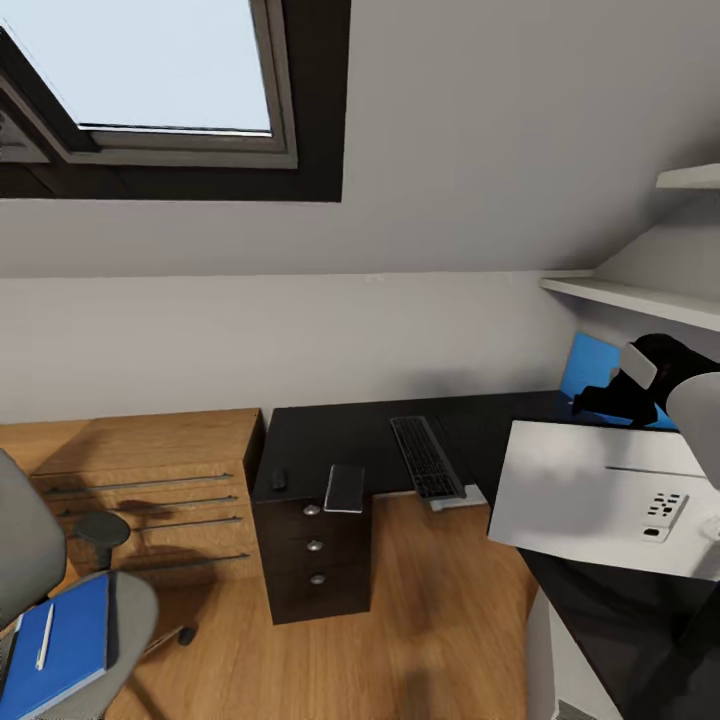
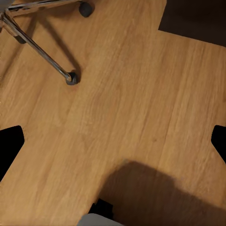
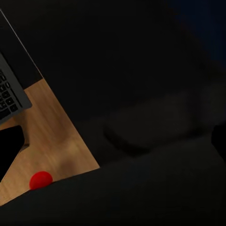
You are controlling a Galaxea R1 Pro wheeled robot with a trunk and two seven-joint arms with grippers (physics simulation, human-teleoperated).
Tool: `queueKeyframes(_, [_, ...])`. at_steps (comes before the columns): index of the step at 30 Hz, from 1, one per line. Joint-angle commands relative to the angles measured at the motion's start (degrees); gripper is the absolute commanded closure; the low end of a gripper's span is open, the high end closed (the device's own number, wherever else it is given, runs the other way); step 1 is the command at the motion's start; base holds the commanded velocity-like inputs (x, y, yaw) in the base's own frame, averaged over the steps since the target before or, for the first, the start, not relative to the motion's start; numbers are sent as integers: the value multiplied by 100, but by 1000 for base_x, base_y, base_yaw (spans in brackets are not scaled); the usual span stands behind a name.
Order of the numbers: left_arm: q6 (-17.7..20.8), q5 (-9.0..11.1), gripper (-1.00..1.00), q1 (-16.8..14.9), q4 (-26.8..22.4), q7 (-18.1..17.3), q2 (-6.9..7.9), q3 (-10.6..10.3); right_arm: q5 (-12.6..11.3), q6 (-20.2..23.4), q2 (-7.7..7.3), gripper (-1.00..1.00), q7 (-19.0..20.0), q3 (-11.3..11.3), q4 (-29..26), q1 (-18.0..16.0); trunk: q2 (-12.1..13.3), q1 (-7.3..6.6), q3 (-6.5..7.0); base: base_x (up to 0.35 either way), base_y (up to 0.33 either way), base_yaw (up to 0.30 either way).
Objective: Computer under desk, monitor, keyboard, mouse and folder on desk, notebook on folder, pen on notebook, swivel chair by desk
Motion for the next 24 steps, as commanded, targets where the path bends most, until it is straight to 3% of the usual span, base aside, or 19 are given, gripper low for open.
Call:
queueKeyframes(1, [-17, 43, -100, -4, -3, 33, 4, -49, -41, 15, 4, -100, -48, -35, -10, -4, -11, 2, -12, -35, 26, 0])
queueKeyframes(12, [-17, 37, -100, -4, -3, 33, 5, -49, -47, 20, 40, -100, -34, -25, -18, -4, -11, 2, -12, -112, 24, 0])
queueKeyframes(24, [-17, 34, -100, -4, -3, 33, 5, -49, -22, -119, 122, -100, -26, 2, -42, -4, -11, 2, -12, -11, 0, 0])
